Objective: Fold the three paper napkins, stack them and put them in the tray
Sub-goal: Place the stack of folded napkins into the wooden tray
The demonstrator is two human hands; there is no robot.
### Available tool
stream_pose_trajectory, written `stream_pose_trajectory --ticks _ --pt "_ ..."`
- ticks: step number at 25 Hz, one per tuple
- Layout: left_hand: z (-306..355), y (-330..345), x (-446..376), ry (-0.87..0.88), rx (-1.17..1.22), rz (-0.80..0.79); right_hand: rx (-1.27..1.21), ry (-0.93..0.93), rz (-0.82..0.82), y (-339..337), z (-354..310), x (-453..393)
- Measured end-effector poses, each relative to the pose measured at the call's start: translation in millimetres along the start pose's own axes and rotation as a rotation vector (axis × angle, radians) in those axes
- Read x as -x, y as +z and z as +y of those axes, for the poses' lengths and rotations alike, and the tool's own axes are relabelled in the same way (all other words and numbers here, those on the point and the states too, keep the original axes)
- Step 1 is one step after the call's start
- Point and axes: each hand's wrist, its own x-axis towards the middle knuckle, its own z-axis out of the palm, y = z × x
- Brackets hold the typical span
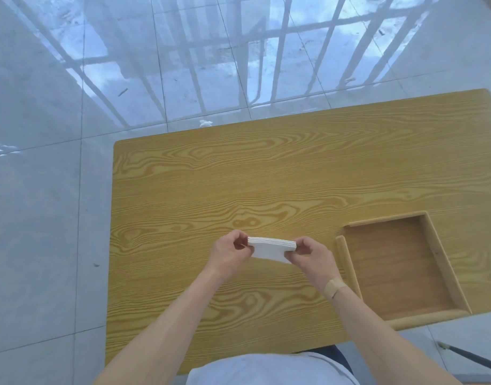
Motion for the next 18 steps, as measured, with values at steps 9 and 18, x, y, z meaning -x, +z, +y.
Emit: stream_pose_trajectory --ticks 9,18 --pt "56 61 57 -0.015 0.275 -0.118 -0.310 0.007 -0.007 -92 20 46" --pt "116 205 121 0.071 0.337 -0.082 -0.395 -0.055 0.142 -223 93 103"
